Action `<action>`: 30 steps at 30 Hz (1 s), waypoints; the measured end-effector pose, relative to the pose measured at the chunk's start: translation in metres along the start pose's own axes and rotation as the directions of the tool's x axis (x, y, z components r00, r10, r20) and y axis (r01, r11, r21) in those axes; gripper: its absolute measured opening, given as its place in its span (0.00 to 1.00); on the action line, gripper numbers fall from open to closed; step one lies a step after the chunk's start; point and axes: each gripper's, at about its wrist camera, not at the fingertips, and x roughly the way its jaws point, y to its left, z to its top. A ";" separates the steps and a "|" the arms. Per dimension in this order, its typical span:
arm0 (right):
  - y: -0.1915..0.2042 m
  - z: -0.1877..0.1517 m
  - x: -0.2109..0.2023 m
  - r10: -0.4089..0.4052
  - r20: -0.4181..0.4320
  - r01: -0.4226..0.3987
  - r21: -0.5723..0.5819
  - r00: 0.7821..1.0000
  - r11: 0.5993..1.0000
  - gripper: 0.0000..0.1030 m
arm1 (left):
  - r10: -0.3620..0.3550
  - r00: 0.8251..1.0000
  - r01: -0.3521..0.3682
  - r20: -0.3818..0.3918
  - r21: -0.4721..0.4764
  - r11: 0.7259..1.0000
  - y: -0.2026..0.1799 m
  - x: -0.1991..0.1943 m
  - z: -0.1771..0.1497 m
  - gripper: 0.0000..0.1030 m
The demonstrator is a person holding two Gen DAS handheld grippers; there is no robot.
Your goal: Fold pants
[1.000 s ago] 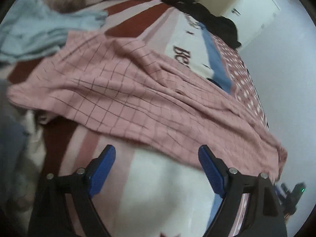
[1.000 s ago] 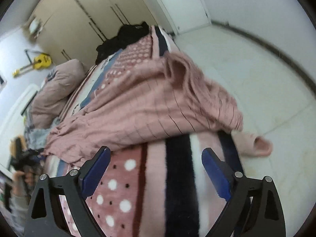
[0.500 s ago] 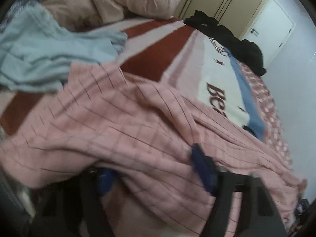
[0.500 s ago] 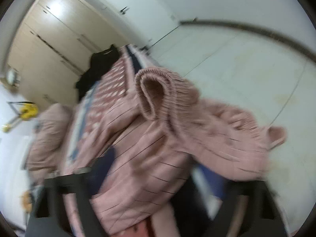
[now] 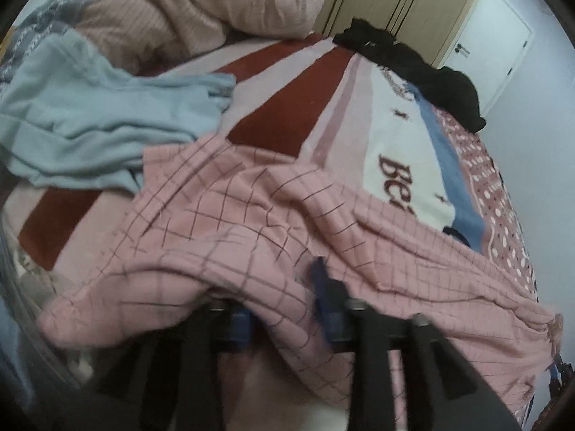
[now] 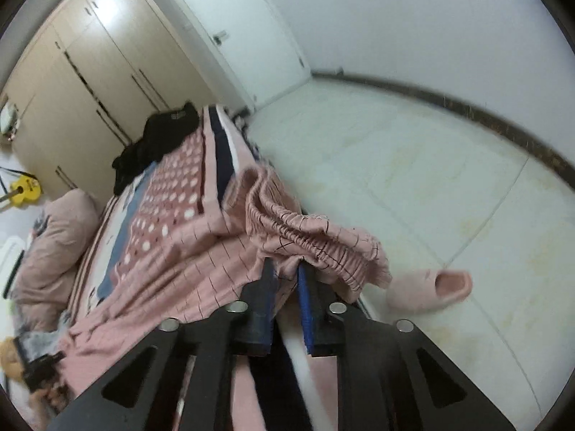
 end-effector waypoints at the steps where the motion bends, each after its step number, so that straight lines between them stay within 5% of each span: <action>1: -0.004 -0.002 -0.001 0.002 -0.005 -0.002 0.004 1.000 1.000 0.47 | 0.003 1.000 -0.003 -0.001 0.003 1.000 0.001 0.000 -0.002 0.45; 2: -0.006 -0.003 -0.001 0.003 -0.014 -0.003 0.002 1.000 1.000 0.58 | 0.005 1.000 -0.005 -0.003 0.006 1.000 0.001 -0.001 -0.004 0.48; 4: -0.011 -0.007 0.000 0.027 -0.054 -0.026 0.011 0.998 1.000 0.61 | -0.008 1.000 0.008 -0.021 0.006 1.000 0.000 0.000 -0.007 0.58; 8: -0.022 -0.019 0.013 0.112 -0.152 -0.097 0.101 0.982 0.990 0.66 | -0.003 0.999 0.003 -0.035 0.016 1.000 -0.003 0.003 -0.011 0.59; 16: -0.017 -0.004 0.062 0.069 -0.081 -0.055 0.169 0.994 0.984 0.76 | 0.029 0.999 -0.028 -0.024 0.035 0.999 -0.007 0.013 -0.011 0.67; 18: -0.021 0.004 0.072 0.035 -0.054 -0.023 0.217 0.998 0.976 0.72 | 0.033 0.999 -0.032 -0.010 0.027 0.999 -0.006 0.016 -0.009 0.67; 20: -0.022 0.010 0.076 0.013 -0.043 -0.003 0.239 0.999 0.971 0.39 | 0.045 0.999 -0.045 0.005 0.013 0.999 -0.007 0.018 -0.005 0.67; 23: -0.008 0.020 0.070 -0.083 0.016 0.080 0.148 0.996 0.986 0.12 | 0.079 0.996 -0.079 0.041 0.017 0.997 -0.009 0.017 0.003 0.37; 27: 0.004 0.027 0.040 -0.111 0.103 0.104 0.071 0.988 0.992 0.09 | 0.045 0.997 -0.047 0.058 0.031 0.998 -0.008 0.008 0.007 0.09; 30: 0.003 0.032 0.016 -0.111 0.123 0.105 0.055 0.986 0.993 0.08 | 0.017 0.996 -0.024 0.090 0.079 0.997 -0.015 -0.013 0.002 0.07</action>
